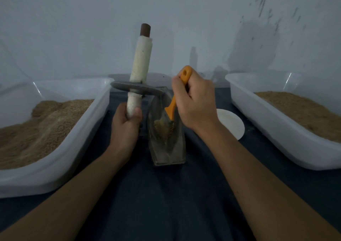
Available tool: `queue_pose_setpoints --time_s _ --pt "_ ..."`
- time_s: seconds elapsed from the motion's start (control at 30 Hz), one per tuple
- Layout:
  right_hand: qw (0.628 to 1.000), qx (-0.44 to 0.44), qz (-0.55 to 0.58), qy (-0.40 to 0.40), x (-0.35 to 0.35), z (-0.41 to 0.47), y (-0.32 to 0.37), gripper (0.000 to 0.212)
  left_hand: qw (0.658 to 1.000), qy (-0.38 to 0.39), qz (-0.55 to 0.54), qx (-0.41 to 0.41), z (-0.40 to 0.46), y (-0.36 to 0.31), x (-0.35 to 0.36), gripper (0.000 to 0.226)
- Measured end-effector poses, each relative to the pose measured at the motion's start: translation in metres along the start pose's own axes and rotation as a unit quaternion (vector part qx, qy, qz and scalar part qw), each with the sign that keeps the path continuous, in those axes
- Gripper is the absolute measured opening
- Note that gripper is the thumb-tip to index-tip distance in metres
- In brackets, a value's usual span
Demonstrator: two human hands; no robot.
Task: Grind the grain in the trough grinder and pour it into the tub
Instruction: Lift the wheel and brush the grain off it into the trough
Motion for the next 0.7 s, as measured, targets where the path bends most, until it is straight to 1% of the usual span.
queue_pose_setpoints --time_s 0.13,0.3,0.4,0.5,0.6,0.7 --pt "0.998 0.008 0.040 -0.044 -0.005 0.005 0.001 0.035 1.000 0.010 -0.005 -0.001 0.001 0.002 0.000 0.015" --pt "0.999 0.006 0.050 -0.009 0.011 -0.002 0.005 0.034 1.000 0.016 -0.014 -0.002 0.001 0.003 0.001 0.018" --pt "1.000 0.007 0.015 -0.004 0.004 -0.003 -0.002 0.034 1.000 0.014 -0.018 -0.001 0.001 0.003 0.001 0.017" --pt "0.999 -0.003 -0.020 -0.045 -0.011 0.002 -0.006 0.034 1.000 0.015 -0.022 -0.001 0.001 0.003 0.001 0.014" --pt "0.992 -0.039 -0.084 -0.082 -0.025 0.008 -0.006 0.033 0.999 0.019 -0.026 -0.001 0.002 0.004 0.001 0.008" --pt "0.986 -0.071 -0.137 -0.062 -0.025 0.009 -0.004 0.033 0.999 0.021 -0.027 0.002 0.003 0.004 0.002 0.008"
Point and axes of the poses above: each hand's wrist, its own z-axis towards the middle knuckle, its own x-axis out of the palm, y = z × x, the point moved 6 cm from there along z, towards the middle knuckle, and after that the axes turned 13 degrees about -x, right-handed, at the moved point
